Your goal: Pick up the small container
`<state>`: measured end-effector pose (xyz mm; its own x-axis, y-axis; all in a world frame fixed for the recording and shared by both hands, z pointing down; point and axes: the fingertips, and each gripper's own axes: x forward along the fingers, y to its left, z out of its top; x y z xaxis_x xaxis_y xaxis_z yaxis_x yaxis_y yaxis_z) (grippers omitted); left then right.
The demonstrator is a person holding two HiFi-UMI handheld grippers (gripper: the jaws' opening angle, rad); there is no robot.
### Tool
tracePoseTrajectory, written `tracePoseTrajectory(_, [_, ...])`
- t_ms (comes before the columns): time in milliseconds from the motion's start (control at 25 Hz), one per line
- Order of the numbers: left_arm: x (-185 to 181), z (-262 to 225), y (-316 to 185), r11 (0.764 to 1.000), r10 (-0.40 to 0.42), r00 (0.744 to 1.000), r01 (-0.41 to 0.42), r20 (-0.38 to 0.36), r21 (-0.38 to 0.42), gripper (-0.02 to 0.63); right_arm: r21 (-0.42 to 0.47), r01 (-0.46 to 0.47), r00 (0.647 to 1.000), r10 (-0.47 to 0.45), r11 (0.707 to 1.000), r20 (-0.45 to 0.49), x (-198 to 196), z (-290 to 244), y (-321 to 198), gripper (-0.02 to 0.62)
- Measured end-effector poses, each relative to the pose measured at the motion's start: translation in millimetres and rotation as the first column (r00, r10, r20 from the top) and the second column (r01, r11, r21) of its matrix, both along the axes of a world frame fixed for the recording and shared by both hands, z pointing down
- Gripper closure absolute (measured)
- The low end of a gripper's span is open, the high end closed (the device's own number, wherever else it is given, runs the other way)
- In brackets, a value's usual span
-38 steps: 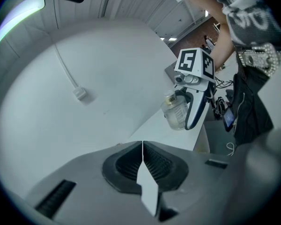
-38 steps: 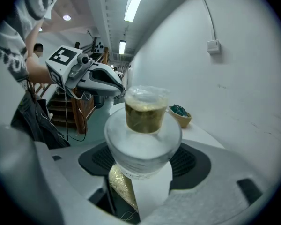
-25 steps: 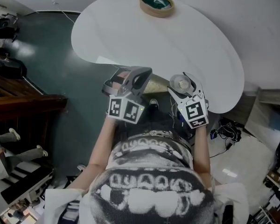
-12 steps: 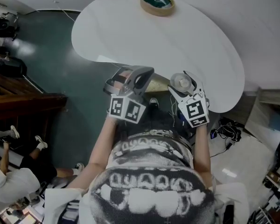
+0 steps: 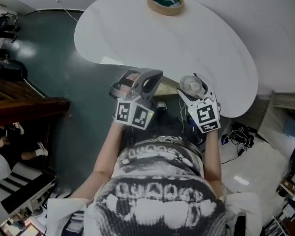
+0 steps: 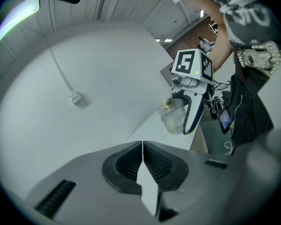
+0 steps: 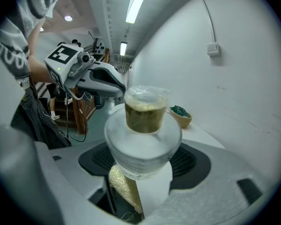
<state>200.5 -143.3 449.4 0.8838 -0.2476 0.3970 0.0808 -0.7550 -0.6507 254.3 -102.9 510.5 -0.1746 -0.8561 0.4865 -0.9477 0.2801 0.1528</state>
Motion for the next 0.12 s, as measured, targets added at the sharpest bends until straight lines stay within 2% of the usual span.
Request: tracePoseTrajectory(120, [-0.5,-0.6,0.8,1.0,0.002,1.0,-0.002,0.0,0.001,0.601,0.002,-0.005,1.0,0.005,1.0,-0.001,0.8,-1.1,0.2,0.258])
